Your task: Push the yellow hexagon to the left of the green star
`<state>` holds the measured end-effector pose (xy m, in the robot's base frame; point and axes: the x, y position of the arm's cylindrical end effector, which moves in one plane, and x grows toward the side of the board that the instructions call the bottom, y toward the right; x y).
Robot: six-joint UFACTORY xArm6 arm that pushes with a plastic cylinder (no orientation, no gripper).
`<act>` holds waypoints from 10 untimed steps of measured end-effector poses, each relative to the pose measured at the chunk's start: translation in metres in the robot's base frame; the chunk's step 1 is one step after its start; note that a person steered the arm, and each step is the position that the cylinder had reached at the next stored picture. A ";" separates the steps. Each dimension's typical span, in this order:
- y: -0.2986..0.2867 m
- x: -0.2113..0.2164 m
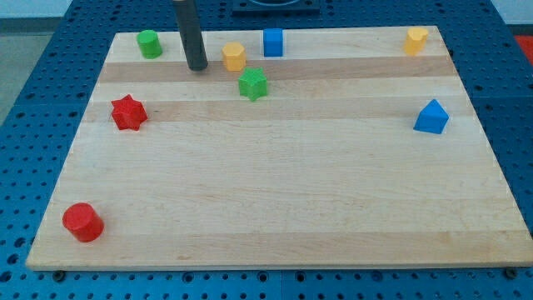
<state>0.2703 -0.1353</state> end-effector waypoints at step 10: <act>0.060 0.008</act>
<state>0.2779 -0.0755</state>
